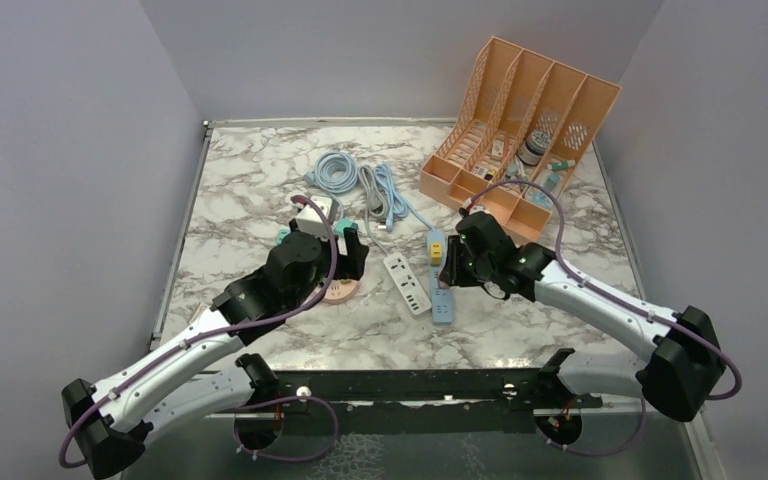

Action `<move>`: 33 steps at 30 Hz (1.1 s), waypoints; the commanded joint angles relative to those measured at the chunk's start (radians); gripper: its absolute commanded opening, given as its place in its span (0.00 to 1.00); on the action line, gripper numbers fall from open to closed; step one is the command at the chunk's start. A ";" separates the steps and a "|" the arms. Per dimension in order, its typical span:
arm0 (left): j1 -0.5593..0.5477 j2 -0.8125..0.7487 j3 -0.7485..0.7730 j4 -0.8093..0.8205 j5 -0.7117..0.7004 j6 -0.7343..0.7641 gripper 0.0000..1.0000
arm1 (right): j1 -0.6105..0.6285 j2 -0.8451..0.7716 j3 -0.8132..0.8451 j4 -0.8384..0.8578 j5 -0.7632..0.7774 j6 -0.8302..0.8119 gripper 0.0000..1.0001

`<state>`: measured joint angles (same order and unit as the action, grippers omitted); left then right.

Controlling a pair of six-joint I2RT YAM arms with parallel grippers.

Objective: Insert the plug

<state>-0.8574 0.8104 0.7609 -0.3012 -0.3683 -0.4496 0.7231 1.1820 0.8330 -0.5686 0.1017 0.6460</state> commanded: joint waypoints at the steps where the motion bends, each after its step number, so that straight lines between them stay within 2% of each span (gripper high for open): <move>1: 0.004 -0.029 -0.007 0.008 -0.024 0.008 0.77 | 0.023 0.072 0.048 -0.009 0.150 0.039 0.01; 14: 0.004 -0.054 -0.029 0.019 -0.016 -0.007 0.77 | 0.033 0.188 0.069 0.119 0.131 0.013 0.01; 33: 0.003 -0.077 -0.041 0.024 -0.034 -0.014 0.77 | 0.033 0.314 0.130 -0.007 0.181 0.033 0.01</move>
<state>-0.8574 0.7635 0.7361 -0.2996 -0.3687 -0.4572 0.7513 1.4544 0.9314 -0.5198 0.2440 0.6621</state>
